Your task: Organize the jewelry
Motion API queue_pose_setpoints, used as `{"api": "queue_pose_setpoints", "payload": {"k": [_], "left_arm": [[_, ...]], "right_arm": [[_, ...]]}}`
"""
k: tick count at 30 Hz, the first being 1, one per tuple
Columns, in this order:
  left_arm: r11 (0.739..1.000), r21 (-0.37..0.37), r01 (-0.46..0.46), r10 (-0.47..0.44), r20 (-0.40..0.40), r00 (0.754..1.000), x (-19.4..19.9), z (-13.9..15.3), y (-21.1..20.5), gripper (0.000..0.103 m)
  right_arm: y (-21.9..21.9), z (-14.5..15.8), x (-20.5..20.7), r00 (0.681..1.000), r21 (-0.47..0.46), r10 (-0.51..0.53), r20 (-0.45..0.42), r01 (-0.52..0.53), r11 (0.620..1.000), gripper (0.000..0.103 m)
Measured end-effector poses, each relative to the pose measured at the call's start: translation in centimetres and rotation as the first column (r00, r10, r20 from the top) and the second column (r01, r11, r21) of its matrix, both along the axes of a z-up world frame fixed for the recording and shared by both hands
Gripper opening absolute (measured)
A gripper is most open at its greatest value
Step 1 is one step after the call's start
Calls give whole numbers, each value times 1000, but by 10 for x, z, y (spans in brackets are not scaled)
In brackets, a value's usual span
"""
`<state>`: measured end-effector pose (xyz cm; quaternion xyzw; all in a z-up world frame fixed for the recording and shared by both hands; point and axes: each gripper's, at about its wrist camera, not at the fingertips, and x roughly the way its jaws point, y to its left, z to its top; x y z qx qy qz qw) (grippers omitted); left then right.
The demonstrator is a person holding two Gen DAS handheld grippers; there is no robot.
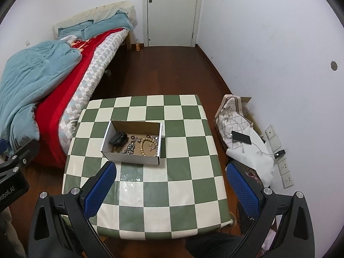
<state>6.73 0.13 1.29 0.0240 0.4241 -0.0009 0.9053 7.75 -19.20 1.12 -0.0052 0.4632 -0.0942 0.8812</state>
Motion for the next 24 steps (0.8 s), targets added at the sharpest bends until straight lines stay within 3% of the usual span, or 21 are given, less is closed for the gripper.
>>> {"api": "queue_pose_setpoints", "payload": {"k": [24], "left_arm": [[1000, 8, -3, 3, -2, 1000, -7, -3, 0, 103]], "right_arm": [[4, 10, -5, 1000, 4, 15, 6, -16, 1000, 103]]}}
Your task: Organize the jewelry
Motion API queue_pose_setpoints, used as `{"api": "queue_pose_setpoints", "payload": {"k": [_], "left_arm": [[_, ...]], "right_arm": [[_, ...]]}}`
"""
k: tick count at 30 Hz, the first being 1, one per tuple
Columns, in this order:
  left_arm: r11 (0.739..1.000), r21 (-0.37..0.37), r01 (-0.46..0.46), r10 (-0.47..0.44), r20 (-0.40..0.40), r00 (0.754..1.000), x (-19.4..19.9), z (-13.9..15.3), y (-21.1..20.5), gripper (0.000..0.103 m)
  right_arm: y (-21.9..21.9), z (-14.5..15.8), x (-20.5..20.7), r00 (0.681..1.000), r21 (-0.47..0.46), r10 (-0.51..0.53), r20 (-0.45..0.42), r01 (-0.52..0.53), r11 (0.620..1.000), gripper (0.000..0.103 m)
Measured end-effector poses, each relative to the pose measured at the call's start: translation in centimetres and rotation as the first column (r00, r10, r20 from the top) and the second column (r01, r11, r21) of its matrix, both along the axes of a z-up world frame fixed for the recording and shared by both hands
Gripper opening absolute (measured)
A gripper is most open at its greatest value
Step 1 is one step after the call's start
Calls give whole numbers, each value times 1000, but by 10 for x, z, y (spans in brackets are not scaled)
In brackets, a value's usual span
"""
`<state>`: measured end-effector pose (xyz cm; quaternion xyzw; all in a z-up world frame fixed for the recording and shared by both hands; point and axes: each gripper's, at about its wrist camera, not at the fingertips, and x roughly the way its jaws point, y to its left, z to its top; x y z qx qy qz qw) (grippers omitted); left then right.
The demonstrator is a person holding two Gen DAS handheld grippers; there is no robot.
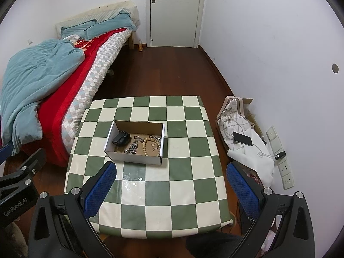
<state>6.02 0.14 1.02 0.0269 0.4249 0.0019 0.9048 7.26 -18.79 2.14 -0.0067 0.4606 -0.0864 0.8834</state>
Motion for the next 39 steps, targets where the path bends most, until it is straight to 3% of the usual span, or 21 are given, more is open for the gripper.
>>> {"api": "queue_pose_setpoints", "payload": {"k": [39], "left_arm": [[1000, 4, -6, 6, 11, 1000, -5, 5, 4, 103]], "right_arm": [[-1, 11, -5, 1000, -1, 12, 11, -12, 1000, 103]]}}
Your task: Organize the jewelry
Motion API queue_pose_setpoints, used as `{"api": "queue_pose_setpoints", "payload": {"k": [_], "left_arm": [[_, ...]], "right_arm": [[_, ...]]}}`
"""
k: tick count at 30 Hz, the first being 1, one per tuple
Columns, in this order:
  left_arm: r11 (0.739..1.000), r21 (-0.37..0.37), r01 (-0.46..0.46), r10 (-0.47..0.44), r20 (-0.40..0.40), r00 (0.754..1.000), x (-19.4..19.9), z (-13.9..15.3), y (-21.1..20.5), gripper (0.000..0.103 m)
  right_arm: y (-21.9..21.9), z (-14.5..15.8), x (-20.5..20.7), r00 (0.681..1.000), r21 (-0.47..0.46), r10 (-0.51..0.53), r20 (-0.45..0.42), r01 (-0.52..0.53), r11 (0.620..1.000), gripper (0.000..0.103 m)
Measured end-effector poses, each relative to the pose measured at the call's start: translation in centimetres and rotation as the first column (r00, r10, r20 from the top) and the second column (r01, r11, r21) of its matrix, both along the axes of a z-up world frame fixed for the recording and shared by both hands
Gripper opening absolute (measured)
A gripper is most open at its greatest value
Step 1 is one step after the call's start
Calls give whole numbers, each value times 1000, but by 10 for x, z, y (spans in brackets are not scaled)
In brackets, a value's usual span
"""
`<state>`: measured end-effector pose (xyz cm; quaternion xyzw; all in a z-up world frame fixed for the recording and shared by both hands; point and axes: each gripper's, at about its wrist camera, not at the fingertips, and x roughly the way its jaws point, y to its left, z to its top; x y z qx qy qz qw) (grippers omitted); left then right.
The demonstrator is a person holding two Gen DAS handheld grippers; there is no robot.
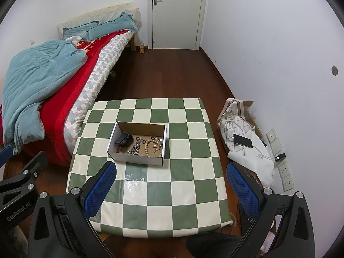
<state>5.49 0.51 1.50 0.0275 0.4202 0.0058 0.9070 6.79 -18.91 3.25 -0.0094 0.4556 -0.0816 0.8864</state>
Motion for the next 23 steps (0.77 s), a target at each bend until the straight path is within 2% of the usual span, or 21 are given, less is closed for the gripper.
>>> {"api": "queue_pose_setpoints", "payload": {"k": [23], "left_arm": [[1000, -12, -4, 4, 5, 1000, -5, -2, 10, 103]], "right_arm": [[3, -2, -1, 1000, -4, 7, -11, -7, 1000, 103]]}}
